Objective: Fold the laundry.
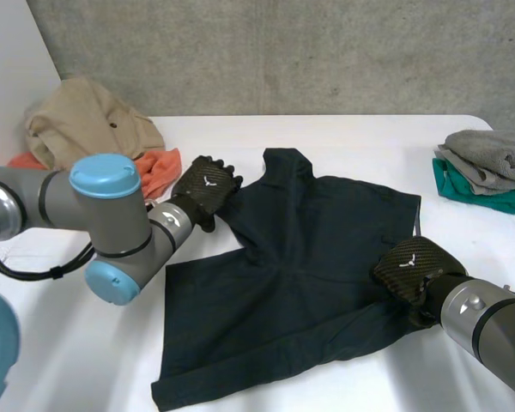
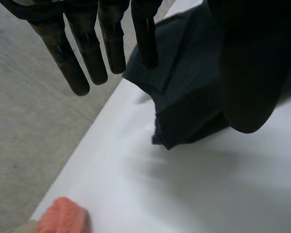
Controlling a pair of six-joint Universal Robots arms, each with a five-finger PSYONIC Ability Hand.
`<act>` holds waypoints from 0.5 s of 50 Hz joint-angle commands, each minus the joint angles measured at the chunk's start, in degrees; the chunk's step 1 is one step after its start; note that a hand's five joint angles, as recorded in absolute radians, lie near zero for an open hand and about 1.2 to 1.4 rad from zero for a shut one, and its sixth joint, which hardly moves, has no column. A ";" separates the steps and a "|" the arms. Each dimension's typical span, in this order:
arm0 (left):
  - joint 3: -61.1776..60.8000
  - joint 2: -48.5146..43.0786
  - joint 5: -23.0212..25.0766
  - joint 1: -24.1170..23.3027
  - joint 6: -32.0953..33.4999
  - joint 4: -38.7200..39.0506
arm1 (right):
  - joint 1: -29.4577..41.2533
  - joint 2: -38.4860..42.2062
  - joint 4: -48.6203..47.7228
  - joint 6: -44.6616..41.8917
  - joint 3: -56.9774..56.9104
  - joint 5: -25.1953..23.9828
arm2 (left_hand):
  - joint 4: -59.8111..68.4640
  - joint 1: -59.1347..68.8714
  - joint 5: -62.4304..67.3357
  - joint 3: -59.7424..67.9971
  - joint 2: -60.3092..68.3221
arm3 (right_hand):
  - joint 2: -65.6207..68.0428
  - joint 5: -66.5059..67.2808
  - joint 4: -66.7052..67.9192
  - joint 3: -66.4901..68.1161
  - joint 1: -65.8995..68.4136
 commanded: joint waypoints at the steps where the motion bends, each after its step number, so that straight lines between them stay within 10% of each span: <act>1: 6.83 -6.67 1.61 0.40 -0.36 -0.10 | 0.03 0.03 -0.35 0.40 0.34 0.04 | 13.65 13.92 13.43 13.82 13.91 | 12.08 11.58 10.96 11.33 16.50; 9: 10.45 -10.64 0.56 0.40 -0.27 -0.63 | 0.03 0.11 -1.57 1.19 0.95 0.04 | 54.13 54.40 53.91 54.30 54.39 | 12.08 11.58 10.96 11.33 16.50; 25: -4.31 2.81 -18.58 -2.67 6.76 -0.28 | 0.38 0.38 -2.46 1.98 0.87 0.13 | 54.20 54.47 53.97 54.36 54.45 | 12.08 11.58 10.96 11.33 16.50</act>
